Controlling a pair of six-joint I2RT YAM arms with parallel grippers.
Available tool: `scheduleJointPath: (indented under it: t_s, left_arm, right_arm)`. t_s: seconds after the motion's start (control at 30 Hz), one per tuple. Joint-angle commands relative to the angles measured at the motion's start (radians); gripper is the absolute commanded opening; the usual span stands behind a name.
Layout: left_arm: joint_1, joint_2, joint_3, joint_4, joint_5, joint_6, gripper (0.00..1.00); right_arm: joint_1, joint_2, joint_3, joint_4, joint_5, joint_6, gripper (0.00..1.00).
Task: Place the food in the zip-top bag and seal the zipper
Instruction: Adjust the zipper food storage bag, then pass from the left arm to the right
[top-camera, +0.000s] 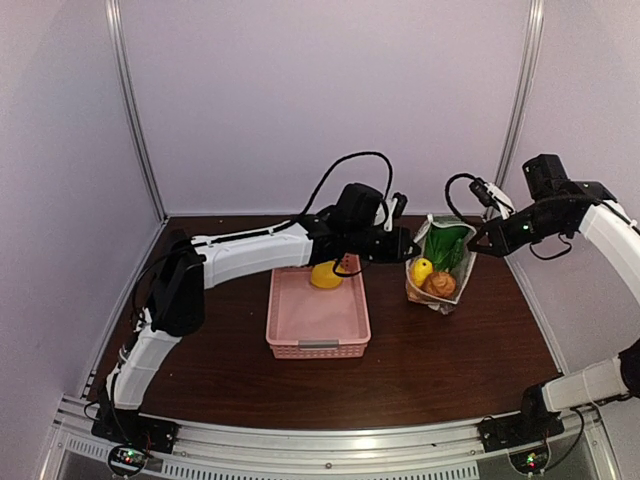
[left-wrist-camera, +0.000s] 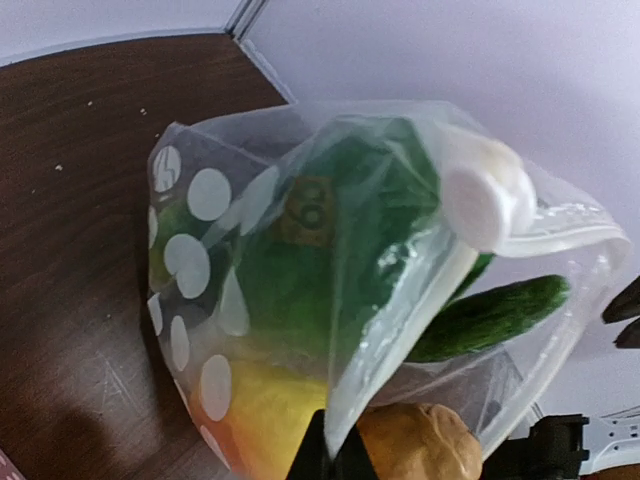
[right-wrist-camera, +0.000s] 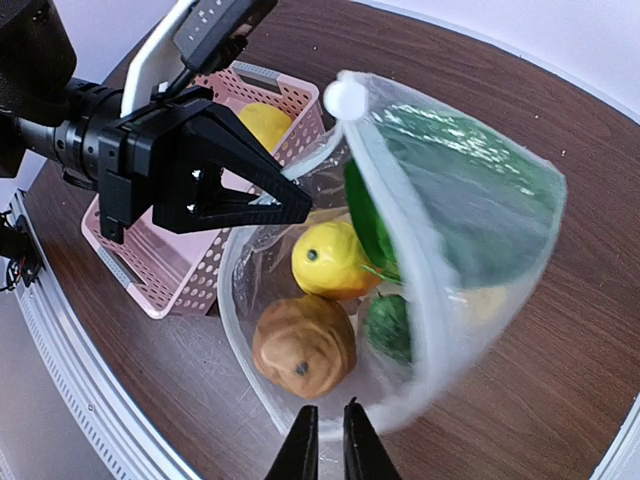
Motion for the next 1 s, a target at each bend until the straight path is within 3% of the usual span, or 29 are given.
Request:
scheduleJointPath:
  t_s: [0.0, 0.07, 0.1, 0.17, 0.27, 0.37, 0.4, 0.47, 0.5, 0.67, 0.97]
  left_arm:
    - [-0.002, -0.049, 0.043, 0.174, 0.157, -0.142, 0.0]
    - [-0.009, -0.092, -0.025, 0.353, 0.224, -0.232, 0.0]
    - [-0.013, -0.111, -0.047, 0.371, 0.185, -0.223, 0.0]
    - [0.003, -0.097, -0.016, 0.278, 0.118, -0.241, 0.0]
    - [0.006, -0.087, 0.023, 0.268, 0.164, -0.228, 0.0]
    - [0.021, -0.082, -0.021, 0.258, 0.156, -0.252, 0.0]
    - [0.035, -0.079, -0.043, 0.279, 0.175, -0.283, 0.0]
    - [0.046, -0.075, -0.075, 0.31, 0.197, -0.313, 0.0]
    - [0.046, -0.075, -0.079, 0.31, 0.202, -0.313, 0.0]
    - [0.047, -0.076, -0.068, 0.305, 0.213, -0.302, 0.0]
    - [0.057, -0.079, -0.058, 0.267, 0.222, -0.277, 0.0]
  right_arm:
    - [-0.003, -0.028, 0.045, 0.019, -0.01, 0.004, 0.1]
    - [-0.002, -0.039, 0.049, 0.029, -0.044, 0.012, 0.11]
    - [-0.001, -0.038, 0.053, 0.031, -0.058, 0.011, 0.11]
    - [-0.001, -0.016, 0.091, 0.006, -0.047, -0.005, 0.1]
    - [-0.001, 0.006, 0.092, 0.008, 0.004, 0.01, 0.09]
    - [-0.001, -0.015, 0.076, -0.066, -0.092, -0.119, 0.24]
    - [0.0, -0.041, 0.056, -0.082, -0.127, -0.176, 0.34]
    - [0.007, -0.098, 0.009, -0.108, -0.115, -0.305, 0.5]
    - [0.007, -0.115, -0.016, -0.114, -0.085, -0.359, 0.52]
    - [0.009, -0.142, -0.105, -0.071, 0.069, -0.5, 0.51]
    - [0.076, -0.178, -0.18, 0.023, 0.056, -0.589, 0.51]
